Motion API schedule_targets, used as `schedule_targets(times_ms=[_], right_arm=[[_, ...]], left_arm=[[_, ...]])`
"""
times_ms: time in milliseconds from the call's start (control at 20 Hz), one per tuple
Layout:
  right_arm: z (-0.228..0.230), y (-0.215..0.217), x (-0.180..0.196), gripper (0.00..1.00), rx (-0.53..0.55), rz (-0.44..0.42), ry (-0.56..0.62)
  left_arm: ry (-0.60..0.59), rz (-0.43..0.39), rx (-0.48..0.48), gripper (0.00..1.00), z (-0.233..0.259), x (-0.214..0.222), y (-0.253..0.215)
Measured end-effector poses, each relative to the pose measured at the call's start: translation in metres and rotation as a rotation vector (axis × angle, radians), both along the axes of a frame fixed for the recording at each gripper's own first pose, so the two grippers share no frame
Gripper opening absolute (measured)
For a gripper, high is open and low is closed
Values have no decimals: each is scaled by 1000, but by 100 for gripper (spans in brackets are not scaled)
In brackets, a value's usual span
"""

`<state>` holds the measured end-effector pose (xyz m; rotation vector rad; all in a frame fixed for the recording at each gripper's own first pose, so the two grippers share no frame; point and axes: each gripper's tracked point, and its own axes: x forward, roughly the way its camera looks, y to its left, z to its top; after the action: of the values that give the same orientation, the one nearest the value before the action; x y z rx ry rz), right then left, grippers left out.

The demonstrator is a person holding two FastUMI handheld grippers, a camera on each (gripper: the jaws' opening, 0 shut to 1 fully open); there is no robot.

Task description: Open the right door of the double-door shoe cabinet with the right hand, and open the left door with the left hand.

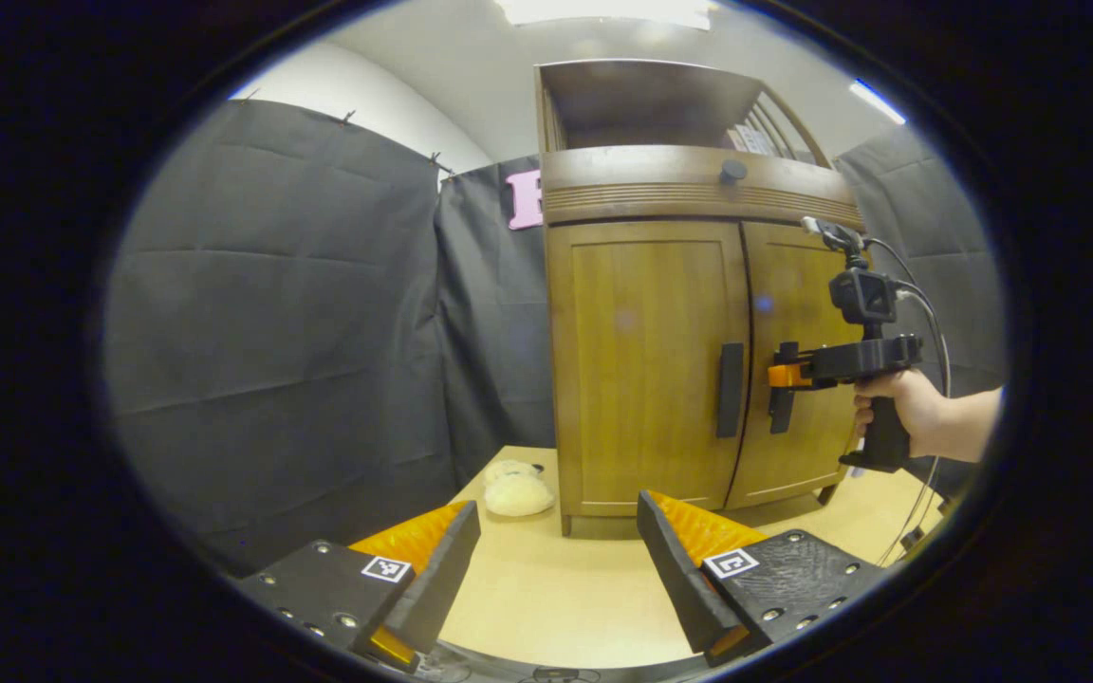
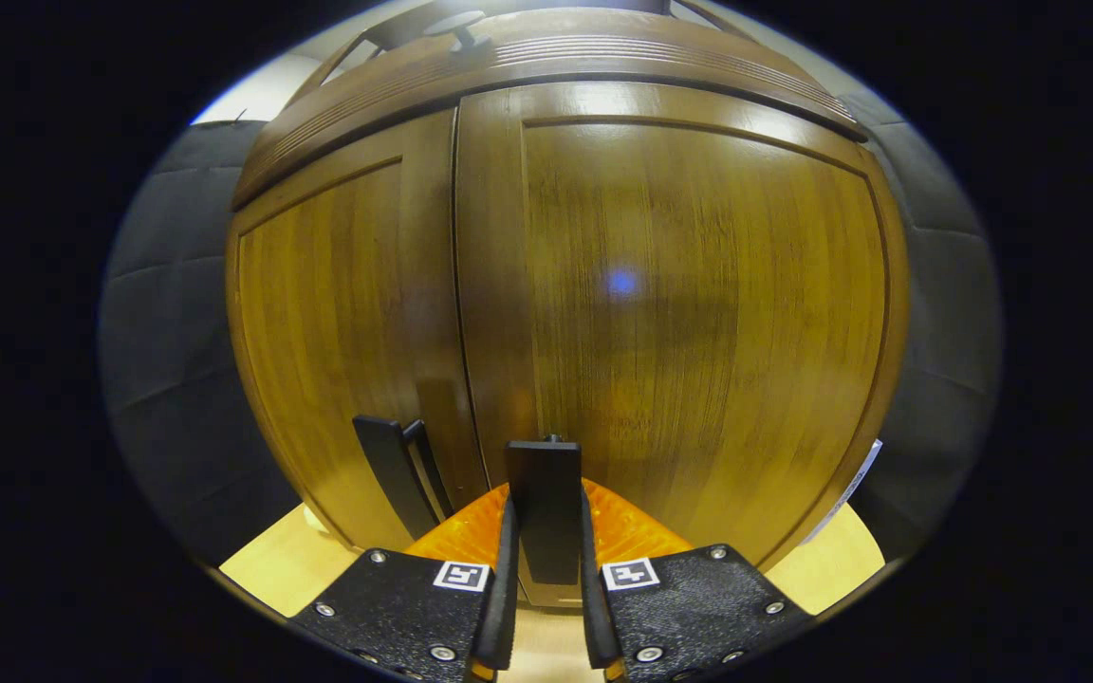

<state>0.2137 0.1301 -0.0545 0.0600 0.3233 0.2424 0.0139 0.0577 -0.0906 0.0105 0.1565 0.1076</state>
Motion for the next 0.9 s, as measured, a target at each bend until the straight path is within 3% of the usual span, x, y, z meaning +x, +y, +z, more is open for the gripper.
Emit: schedule_targets(times_ms=[50, 250, 300, 350, 500, 600, 850, 900], right_arm=[[1, 0, -2, 30, -2, 14, -3], [0, 4, -1, 30, 18, 49, -5], [0, 3, -2, 30, 20, 51, -6], [1, 2, -2, 30, 23, 53, -5], [2, 1, -3, 30, 29, 62, -2], [2, 2, -2, 30, 31, 73, 1], [8, 0, -2, 30, 39, 80, 6], [7, 0, -2, 30, 39, 79, 5]], left_arm=[[-4, -9, -2, 96, 2, 0, -5], [-3, -32, -5, 96, 3, -4, -22], [-2, -37, -5, 100, 2, -2, -19], [-2, -42, -8, 95, 3, 0, -20], [-5, -52, -11, 95, 2, 9, -29], [-8, -54, -10, 100, 3, 11, -30], [-11, -60, -11, 100, 18, 17, -24], [-11, -62, -13, 95, 21, 18, -22]])
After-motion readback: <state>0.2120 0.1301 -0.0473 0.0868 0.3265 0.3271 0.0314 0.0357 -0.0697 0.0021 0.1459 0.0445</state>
